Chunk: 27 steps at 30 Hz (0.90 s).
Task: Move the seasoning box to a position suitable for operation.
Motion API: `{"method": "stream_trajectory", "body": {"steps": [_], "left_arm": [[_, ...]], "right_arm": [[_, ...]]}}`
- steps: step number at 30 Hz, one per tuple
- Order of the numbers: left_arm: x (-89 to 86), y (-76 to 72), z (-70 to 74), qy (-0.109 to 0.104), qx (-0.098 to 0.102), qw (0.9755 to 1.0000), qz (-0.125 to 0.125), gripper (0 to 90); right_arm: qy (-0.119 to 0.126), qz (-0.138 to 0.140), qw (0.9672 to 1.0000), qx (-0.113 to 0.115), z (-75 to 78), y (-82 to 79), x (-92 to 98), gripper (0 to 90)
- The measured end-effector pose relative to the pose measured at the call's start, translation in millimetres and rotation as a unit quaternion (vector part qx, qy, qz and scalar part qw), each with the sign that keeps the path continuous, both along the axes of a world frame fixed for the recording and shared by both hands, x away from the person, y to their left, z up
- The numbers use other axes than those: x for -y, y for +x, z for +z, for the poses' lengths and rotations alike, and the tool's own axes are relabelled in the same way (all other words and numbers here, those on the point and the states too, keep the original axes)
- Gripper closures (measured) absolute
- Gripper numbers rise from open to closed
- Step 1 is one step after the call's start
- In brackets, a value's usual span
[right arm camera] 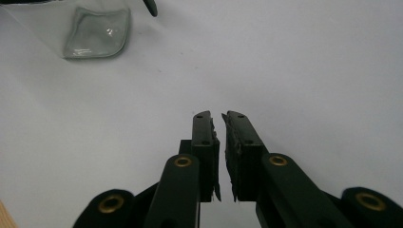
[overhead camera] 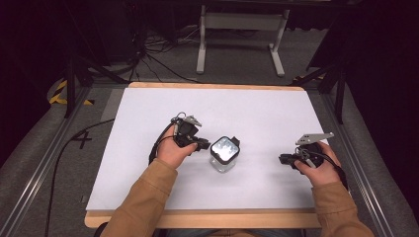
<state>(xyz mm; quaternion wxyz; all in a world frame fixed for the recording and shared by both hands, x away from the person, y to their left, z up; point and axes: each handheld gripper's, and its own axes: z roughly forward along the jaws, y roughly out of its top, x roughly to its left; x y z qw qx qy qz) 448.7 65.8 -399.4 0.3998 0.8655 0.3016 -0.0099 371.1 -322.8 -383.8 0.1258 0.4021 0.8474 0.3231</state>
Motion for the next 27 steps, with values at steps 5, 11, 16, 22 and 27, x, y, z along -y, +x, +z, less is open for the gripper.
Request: {"method": "stream_trajectory", "body": {"steps": [5,11,16,22,27], "left_arm": [[3.8,3.1,-8.1,0.005,-0.019,0.9998,-0.006,82.1],[5.3,3.3,-10.5,0.005,-0.025,0.9996,-0.011,83.0],[7.7,2.2,-10.4,0.01,-0.029,0.9993,-0.022,84.6],[7.8,1.3,-10.1,0.019,-0.032,0.9989,-0.027,85.5],[9.9,0.6,-10.4,0.028,-0.042,0.9977,-0.046,85.5]], "right_arm": [[-0.003,0.004,1.0,-0.001,-2.0,-0.5,-0.7,83.2],[0.0,0.004,1.0,-0.004,-2.7,-0.5,-1.5,83.2],[0.001,0.005,1.0,-0.004,-3.1,-0.2,-1.6,83.2],[0.002,0.007,1.0,-0.006,-4.1,0.3,-2.5,83.2],[0.001,0.009,0.9999,-0.008,-5.4,0.9,-2.7,83.2]]}}
